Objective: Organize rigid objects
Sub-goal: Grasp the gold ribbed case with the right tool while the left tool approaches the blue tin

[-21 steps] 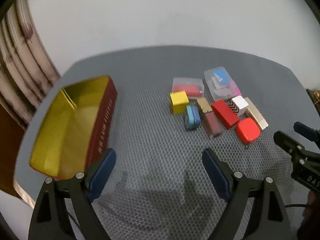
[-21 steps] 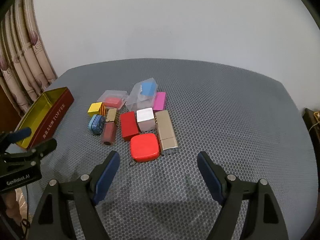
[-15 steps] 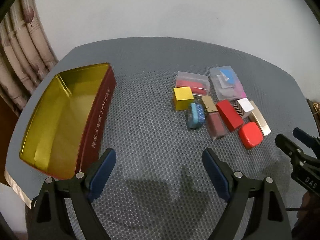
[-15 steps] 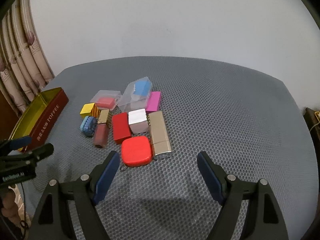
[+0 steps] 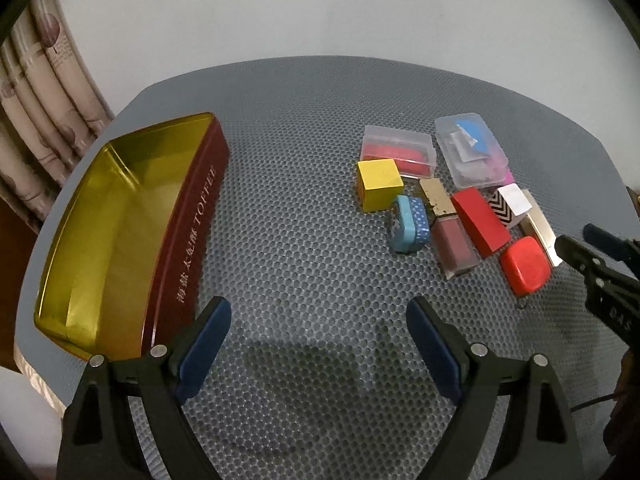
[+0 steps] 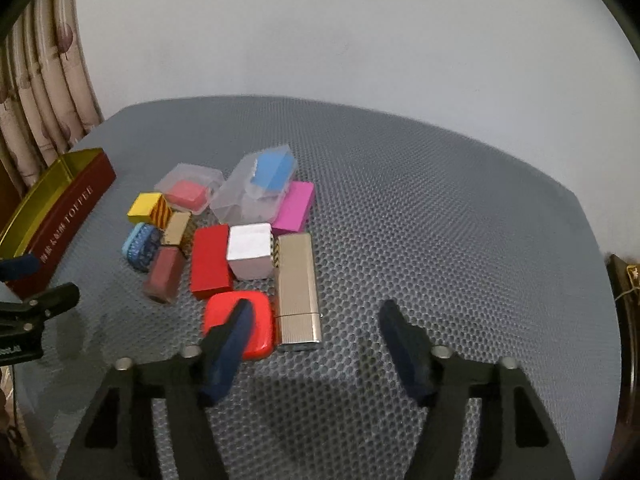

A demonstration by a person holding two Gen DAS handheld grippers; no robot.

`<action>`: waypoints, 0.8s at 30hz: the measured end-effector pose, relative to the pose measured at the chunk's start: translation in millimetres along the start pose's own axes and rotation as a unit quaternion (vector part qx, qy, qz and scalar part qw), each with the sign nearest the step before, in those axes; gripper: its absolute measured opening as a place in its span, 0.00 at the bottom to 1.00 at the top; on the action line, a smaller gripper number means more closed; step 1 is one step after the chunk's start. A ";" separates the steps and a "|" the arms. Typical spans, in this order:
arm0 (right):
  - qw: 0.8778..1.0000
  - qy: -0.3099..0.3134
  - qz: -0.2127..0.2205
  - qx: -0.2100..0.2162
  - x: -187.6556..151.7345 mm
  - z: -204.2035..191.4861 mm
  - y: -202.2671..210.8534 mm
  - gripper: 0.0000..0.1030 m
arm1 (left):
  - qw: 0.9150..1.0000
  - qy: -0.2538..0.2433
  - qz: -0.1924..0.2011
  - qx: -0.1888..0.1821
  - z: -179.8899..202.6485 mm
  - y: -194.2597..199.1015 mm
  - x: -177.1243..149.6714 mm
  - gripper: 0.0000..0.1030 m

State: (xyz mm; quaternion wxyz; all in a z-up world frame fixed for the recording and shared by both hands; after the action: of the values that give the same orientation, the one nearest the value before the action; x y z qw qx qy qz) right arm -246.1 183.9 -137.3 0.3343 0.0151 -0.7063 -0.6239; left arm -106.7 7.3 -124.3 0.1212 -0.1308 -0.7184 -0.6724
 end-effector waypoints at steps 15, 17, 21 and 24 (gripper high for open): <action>0.997 0.033 -0.056 -0.030 25.8 -13.5 -45.1 0.44 | 1.000 -0.008 -0.008 0.011 3.3 -16.5 9.8 0.85; 0.998 0.026 -0.049 -0.021 26.6 -11.4 -46.9 0.42 | 1.000 -0.013 -0.009 0.013 4.2 -18.3 11.3 0.85; 0.999 0.014 -0.037 -0.006 25.3 -7.1 -50.4 0.30 | 1.000 -0.017 -0.008 0.008 6.2 -20.6 14.8 0.85; 1.000 0.012 -0.021 -0.008 21.3 -6.6 -49.3 0.29 | 1.000 -0.020 -0.005 0.002 8.1 -21.2 16.2 0.85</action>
State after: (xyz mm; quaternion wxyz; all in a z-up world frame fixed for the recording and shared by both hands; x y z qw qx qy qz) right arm -278.9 157.9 -171.6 0.3296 0.0342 -0.6966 -0.6363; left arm -129.3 14.4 -139.0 0.1035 -0.1406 -0.7226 -0.6689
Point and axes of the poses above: each gripper's, at about its wrist camera, not at the fingertips, and y roughly against the way its jaws point, z to its right, x to its top, the point moved 2 cm from there along -y, roughly the way its jaws point, and after that the axes turned 9 degrees about -z, right-handed, at the moved point
